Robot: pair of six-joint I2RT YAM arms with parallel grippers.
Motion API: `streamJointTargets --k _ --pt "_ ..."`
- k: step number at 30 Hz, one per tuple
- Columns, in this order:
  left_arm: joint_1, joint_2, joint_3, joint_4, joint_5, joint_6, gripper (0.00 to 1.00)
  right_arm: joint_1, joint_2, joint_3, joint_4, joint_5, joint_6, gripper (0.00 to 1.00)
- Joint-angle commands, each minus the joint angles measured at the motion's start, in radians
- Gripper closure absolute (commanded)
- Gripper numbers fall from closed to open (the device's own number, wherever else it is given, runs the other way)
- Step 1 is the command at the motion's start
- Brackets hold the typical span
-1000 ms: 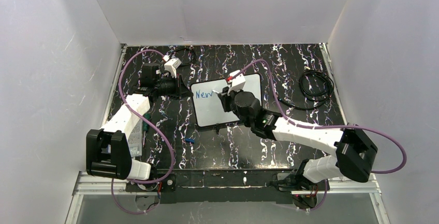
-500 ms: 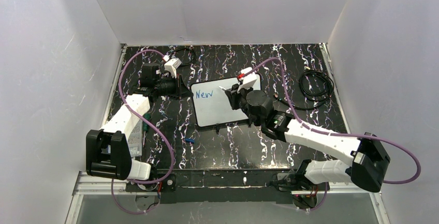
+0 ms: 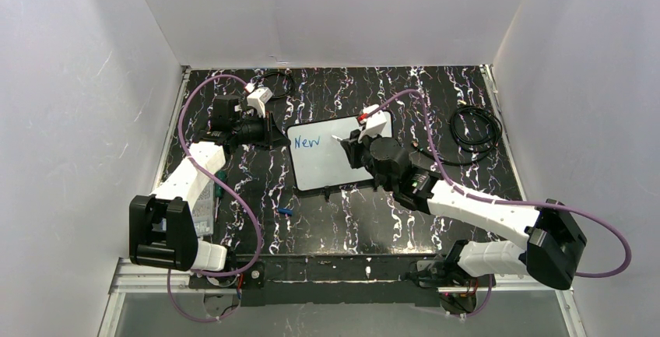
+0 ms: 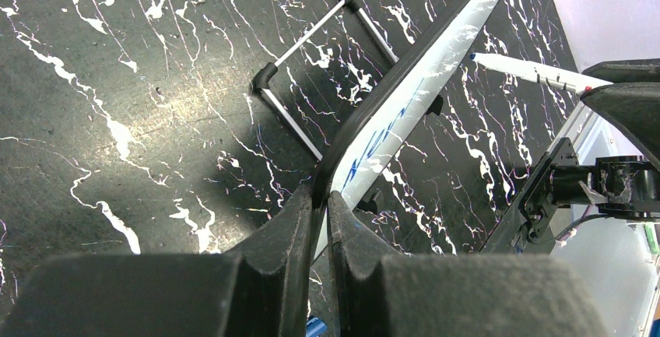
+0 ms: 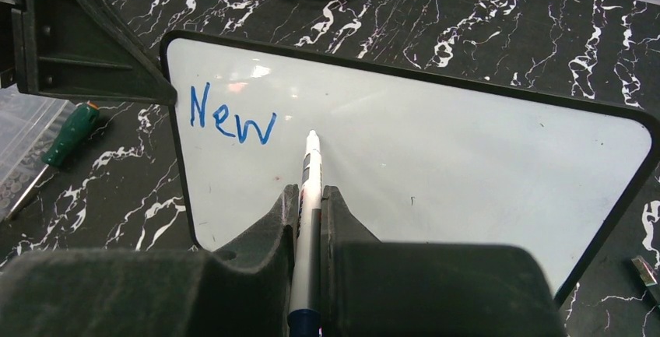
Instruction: Write a sentence on the whiteboard
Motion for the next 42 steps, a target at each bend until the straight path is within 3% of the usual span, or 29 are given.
streamJointTargets --k 1,20,33,42 --pt "-0.007 -0.041 -0.001 -0.013 0.018 0.007 1.00 -0.011 -0.001 -0.011 0.043 0.003 0.017 0.99" --pt "-0.007 -0.039 -0.001 -0.013 0.020 0.010 1.00 -0.036 0.056 0.001 0.109 -0.015 0.014 0.99" --pt "-0.007 -0.038 0.001 -0.013 0.021 0.009 1.00 -0.036 0.028 -0.054 0.044 -0.057 0.051 0.99" --pt "-0.008 -0.037 -0.001 -0.013 0.021 0.009 1.00 -0.036 0.009 -0.057 0.058 0.023 0.044 0.99"
